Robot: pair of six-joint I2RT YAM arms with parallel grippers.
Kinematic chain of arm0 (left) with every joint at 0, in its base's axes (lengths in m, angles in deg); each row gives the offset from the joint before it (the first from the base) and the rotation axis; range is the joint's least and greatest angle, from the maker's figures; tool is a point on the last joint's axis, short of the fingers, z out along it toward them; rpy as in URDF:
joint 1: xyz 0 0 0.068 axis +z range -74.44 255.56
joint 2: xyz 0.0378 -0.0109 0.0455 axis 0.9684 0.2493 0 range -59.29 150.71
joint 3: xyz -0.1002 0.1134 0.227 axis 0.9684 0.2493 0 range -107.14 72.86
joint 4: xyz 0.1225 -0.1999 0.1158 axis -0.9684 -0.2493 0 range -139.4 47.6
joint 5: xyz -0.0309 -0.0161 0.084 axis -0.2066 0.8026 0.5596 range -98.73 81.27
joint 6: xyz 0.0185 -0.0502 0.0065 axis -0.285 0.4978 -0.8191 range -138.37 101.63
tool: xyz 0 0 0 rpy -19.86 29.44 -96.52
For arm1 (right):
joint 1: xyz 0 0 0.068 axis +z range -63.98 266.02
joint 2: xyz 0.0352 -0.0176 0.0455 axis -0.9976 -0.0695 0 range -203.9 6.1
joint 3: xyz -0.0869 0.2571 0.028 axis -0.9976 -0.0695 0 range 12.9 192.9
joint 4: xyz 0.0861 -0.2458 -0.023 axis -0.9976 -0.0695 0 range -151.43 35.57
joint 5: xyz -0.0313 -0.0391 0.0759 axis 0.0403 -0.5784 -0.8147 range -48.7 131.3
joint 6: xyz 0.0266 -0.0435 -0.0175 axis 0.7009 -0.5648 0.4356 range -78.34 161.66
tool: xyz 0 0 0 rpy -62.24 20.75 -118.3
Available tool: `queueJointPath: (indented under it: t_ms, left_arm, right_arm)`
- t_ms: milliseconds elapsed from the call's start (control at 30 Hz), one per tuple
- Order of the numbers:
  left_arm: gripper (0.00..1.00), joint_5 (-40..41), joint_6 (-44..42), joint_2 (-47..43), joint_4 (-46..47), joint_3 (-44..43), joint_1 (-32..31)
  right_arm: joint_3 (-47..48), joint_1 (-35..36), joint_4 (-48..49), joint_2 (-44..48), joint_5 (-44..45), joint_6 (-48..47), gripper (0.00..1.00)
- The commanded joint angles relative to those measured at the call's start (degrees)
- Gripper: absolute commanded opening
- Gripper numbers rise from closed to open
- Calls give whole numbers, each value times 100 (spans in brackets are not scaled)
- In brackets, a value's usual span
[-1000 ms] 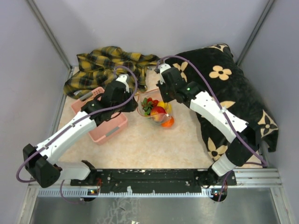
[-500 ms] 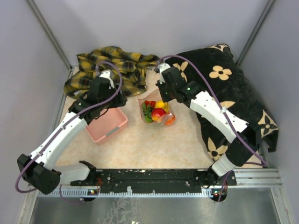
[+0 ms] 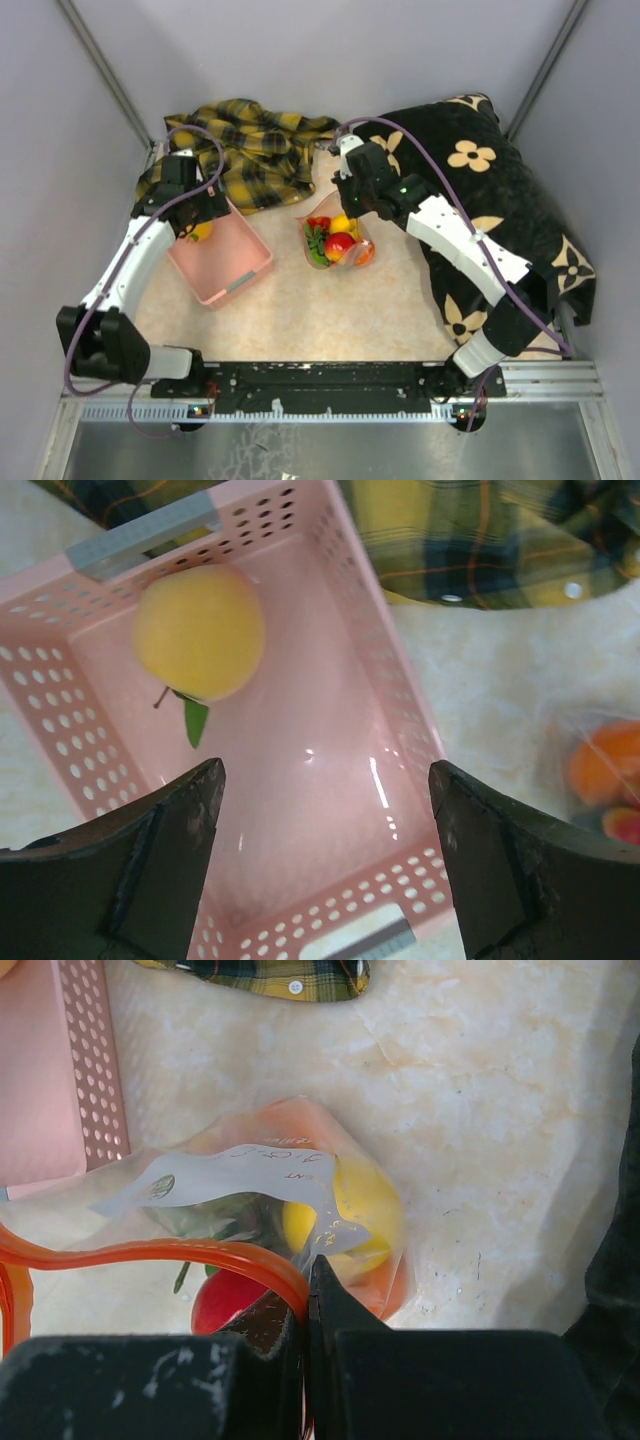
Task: Place the food in the zip-top bag and seal the zipper
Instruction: Pick up the fake fruit from the bin.
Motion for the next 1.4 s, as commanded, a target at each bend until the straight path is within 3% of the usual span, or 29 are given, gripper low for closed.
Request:
queueJointPath:
  t_ms: [0, 133, 433, 700, 1367]
  left_arm:
    - [90, -187, -303, 527, 20, -76, 404]
    - [99, -247, -499, 1140, -193, -455, 655]
    - [99, -156, -842, 2308, -719, -1516, 1043]
    - [99, -632, -953, 3012, -1017, -1969, 1326]
    - [96, -1057, -980, 3771, -969, -1984, 1433]
  right_arm:
    - [-10, -27, 462, 247, -169, -10, 0]
    - [-65, -26, 493, 307, -175, -13, 0]
    - [-109, -27, 546, 318, -223, -8, 0]
    - [-126, -26, 576, 265, -253, 0, 0]
    - [-140, -27, 625, 218, -297, 29, 0]
